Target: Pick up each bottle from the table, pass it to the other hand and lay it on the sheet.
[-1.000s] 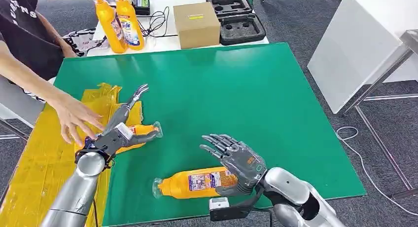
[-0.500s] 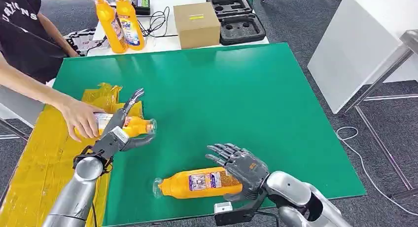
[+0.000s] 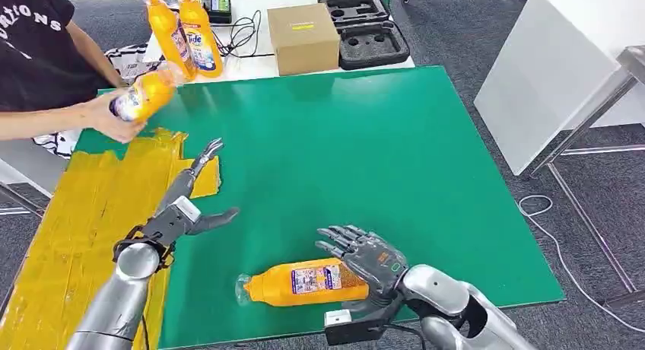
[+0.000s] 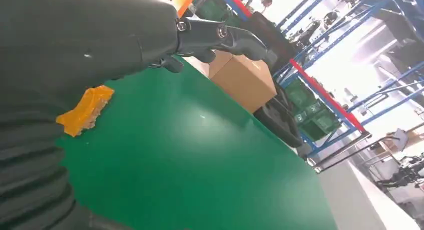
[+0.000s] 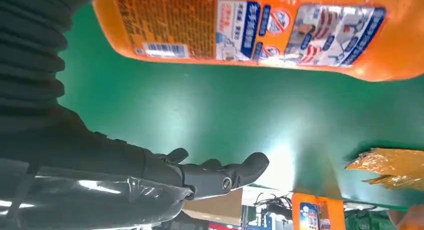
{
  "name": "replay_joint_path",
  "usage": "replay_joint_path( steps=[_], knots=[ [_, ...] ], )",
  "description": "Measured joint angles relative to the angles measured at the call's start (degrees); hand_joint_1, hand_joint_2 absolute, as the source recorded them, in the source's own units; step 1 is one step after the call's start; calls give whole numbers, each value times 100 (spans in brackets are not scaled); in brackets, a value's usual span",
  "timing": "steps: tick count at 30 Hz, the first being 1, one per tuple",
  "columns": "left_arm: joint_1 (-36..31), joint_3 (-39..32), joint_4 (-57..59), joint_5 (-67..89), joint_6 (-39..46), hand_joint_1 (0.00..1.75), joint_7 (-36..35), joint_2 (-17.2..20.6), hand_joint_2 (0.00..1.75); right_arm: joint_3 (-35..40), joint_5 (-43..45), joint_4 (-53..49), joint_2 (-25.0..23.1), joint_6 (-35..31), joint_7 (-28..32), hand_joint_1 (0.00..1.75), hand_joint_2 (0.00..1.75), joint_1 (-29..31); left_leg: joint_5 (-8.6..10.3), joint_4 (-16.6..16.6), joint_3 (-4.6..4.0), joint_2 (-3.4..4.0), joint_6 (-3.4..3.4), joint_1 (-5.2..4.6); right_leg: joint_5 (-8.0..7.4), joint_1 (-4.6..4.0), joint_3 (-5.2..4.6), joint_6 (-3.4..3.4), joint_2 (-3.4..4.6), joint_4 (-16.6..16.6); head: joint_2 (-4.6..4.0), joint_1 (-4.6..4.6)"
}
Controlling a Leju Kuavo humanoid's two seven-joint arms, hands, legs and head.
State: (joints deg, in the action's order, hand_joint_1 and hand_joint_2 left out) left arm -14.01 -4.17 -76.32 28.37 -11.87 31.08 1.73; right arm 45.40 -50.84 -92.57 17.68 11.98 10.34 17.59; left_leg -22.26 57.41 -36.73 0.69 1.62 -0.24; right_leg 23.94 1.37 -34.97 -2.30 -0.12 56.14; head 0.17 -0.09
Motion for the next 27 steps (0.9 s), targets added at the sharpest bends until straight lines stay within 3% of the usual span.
replay_joint_path(
  steps=[27],
  knots=[
    [32,4,0,52,7,0,-26,0,0,168,0,1076,-348,-138,-179,0,175,267,0,0,2,1,0,0,0,0,0,0,1,0,0,-2]
  ],
)
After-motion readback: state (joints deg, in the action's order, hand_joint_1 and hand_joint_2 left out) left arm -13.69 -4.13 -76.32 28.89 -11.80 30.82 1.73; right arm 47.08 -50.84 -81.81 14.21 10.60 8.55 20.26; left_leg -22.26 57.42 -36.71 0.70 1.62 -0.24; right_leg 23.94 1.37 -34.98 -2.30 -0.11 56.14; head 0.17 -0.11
